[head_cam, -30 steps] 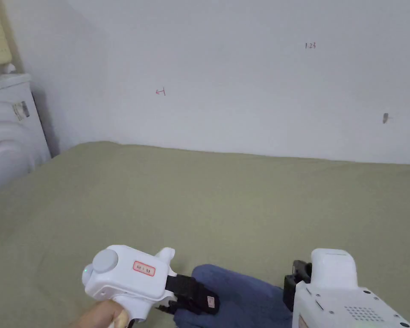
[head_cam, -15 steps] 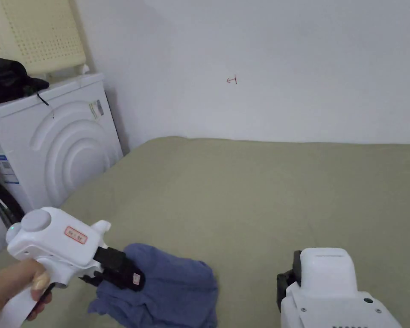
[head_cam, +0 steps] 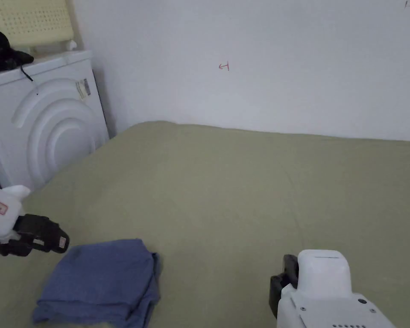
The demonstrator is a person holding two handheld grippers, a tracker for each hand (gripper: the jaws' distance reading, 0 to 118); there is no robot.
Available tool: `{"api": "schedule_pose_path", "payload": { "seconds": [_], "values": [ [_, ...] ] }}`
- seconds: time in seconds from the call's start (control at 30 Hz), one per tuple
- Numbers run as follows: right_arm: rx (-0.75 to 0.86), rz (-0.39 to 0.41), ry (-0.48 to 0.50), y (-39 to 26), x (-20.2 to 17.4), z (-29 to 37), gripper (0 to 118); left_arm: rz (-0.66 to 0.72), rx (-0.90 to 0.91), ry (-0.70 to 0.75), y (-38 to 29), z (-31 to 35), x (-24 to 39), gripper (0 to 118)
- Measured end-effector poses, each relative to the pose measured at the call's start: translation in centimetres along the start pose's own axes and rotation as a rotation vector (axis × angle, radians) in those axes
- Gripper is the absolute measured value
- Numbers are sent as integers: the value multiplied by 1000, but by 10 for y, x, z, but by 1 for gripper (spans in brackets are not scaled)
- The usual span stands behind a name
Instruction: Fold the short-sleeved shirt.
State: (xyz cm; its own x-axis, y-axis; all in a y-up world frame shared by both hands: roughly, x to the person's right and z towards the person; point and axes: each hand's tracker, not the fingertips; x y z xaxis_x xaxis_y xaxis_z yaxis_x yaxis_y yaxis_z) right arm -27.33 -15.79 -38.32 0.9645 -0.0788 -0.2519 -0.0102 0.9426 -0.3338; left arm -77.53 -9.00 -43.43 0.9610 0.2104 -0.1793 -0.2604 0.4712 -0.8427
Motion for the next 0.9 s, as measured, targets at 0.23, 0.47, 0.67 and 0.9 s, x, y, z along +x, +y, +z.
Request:
{"api": "schedule_pose_path", "payload": {
  "seconds": [0.23,0.47,0.67,0.9],
  "values": [
    [48,-11,-134,22,75,41,0,-34,391,15,-45,30,125,0],
    [45,30,-238,32,174,93,0,-224,581,-15,-136,0,327,0],
    [26,60,-332,34,274,145,0,-243,685,-129,-209,8,458,0],
    [53,-42,-441,30,348,205,0,-291,829,-137,-267,42,523,0]
  ]
}}
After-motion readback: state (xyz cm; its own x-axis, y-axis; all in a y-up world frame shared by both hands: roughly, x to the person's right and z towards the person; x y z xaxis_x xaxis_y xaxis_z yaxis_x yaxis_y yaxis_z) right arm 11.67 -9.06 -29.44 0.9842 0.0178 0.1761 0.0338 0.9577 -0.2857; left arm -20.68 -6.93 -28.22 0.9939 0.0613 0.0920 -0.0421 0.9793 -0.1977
